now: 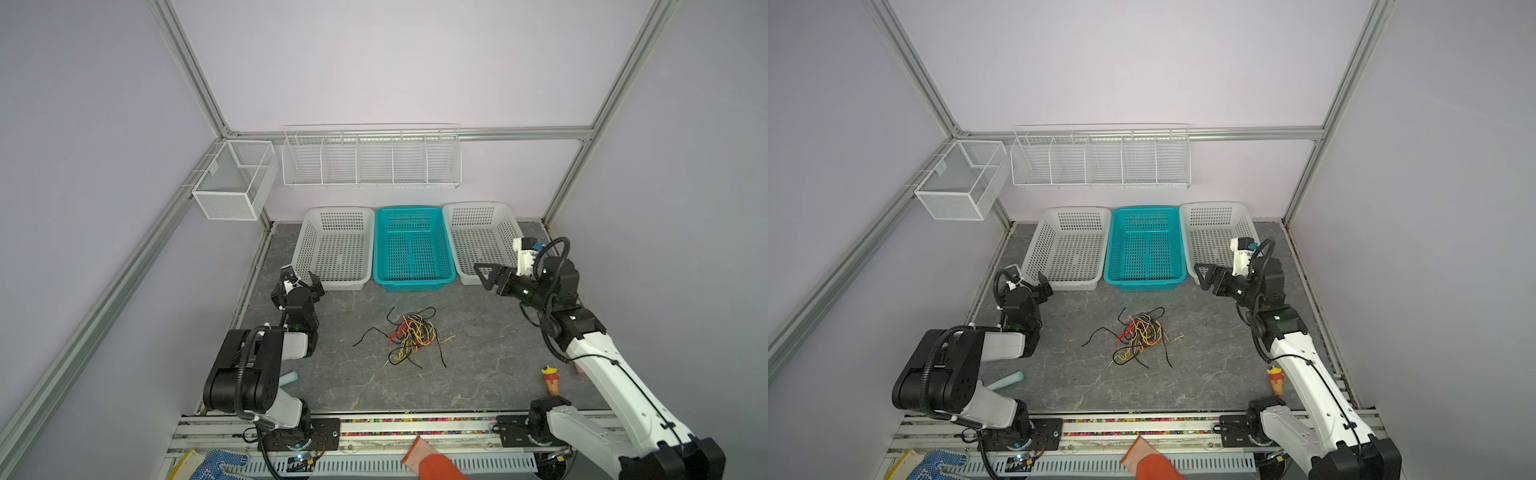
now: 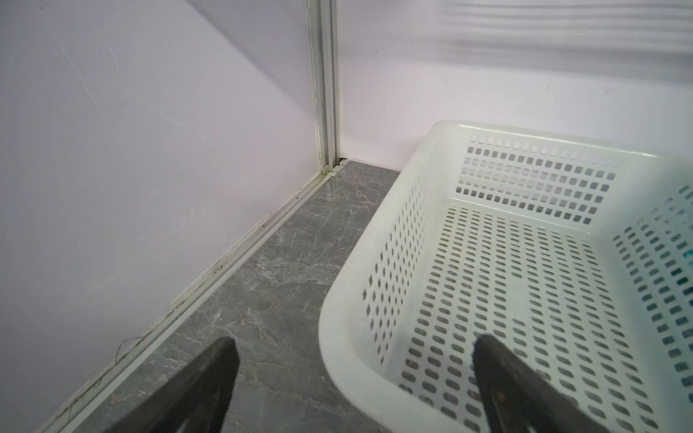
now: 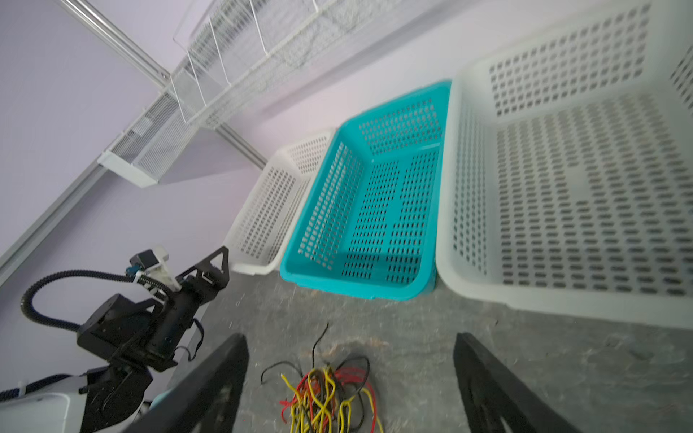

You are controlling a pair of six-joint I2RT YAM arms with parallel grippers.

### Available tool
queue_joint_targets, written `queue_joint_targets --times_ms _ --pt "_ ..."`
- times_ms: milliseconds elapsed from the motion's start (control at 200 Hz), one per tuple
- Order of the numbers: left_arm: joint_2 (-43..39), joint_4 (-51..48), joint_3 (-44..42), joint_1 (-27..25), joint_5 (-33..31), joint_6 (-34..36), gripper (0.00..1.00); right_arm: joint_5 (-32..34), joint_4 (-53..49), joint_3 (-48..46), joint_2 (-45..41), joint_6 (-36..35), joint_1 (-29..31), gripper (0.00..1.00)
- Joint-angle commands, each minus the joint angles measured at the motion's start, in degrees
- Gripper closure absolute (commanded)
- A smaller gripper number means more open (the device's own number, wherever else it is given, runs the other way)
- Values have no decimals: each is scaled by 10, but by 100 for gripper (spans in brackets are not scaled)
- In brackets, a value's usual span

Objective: Untangle the cables
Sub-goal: 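Move both grippers toward the cable tangle from either side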

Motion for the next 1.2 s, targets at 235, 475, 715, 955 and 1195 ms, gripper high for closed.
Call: queue_joint_targets --times_ms 235,475,715,955,1195 --pt "-210 -175 -12 -16 26 8 1 -7 -138 39 60 -43 95 12" --pt "-391 -394 31 -17 69 -132 1 29 -149 25 74 -72 139 8" --pt "-539 -685 136 -17 73 -408 1 50 -149 23 116 -101 222 14" --pt "-496 -670 125 -30 263 -455 1 95 -138 19 138 -104 263 30" --pt "-466 -728 115 -144 214 -443 1 117 -105 10 193 -92 267 37"
